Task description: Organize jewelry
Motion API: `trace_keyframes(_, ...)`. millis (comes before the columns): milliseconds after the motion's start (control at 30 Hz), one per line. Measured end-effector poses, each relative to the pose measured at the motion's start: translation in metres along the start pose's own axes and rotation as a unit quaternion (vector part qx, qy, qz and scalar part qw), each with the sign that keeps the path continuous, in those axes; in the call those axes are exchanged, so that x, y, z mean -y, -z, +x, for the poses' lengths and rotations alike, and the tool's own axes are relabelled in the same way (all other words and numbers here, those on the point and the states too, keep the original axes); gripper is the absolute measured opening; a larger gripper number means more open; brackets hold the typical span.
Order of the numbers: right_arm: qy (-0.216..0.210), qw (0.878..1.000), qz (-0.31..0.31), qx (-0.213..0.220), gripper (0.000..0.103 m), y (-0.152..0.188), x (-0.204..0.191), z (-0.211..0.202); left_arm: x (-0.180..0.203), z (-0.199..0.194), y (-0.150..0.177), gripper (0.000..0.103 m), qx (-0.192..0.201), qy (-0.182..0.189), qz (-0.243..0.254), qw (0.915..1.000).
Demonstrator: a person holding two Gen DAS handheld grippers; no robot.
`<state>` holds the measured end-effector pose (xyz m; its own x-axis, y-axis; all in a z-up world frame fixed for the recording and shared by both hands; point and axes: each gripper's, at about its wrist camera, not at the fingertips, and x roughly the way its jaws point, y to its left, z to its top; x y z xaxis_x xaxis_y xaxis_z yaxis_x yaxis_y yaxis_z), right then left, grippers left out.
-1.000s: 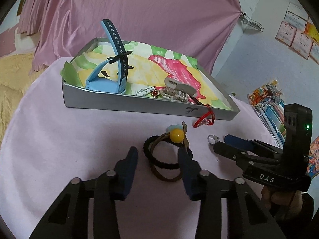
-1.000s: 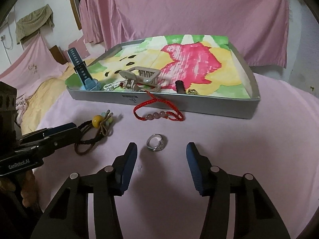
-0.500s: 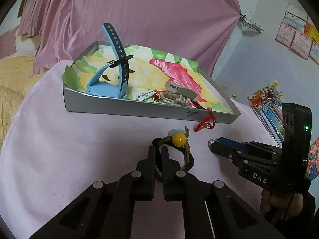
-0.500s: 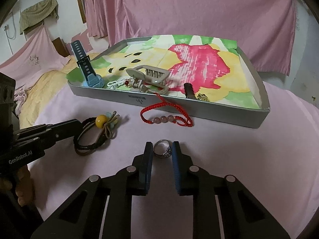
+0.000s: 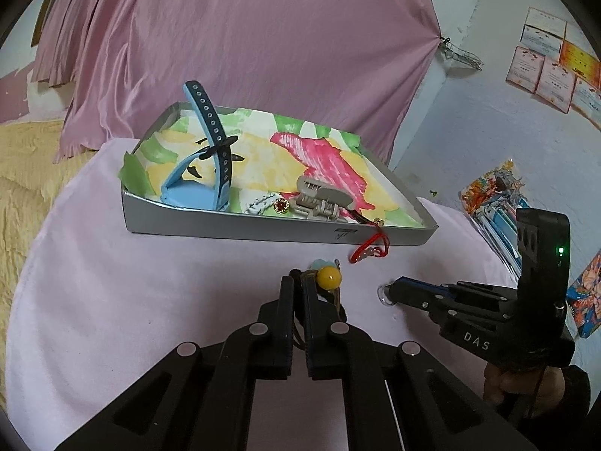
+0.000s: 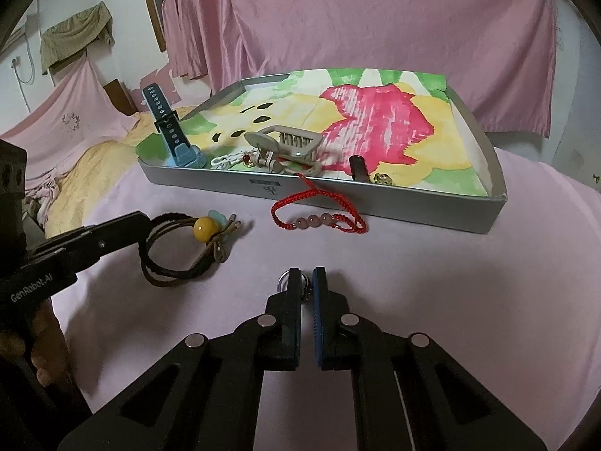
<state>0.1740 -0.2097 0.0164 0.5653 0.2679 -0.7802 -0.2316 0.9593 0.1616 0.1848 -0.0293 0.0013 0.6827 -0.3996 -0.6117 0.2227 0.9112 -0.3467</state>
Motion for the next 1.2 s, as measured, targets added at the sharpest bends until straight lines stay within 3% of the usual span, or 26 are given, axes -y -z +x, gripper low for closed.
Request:
trace_keyframes(600, -0.010, 1.000, -0.022, -0.005, 0.008, 0.008, -0.008, -0.002, 0.004, -0.022, -0.006, 0.004, 0.032, 0.011, 0.008, 0.9994)
trace_keyframes(867, -0.024, 1.000, -0.009, 0.001, 0.007, 0.014, -0.004, -0.006, 0.007, -0.027, -0.005, 0.004, 0.029, 0.008, 0.020, 0.9994)
trace_keyframes(1200, -0.026, 1.000, -0.001, 0.005, 0.007, 0.017, -0.002, -0.007, 0.021, -0.032, 0.007, 0.004, 0.015, 0.046, 0.030, 0.9984)
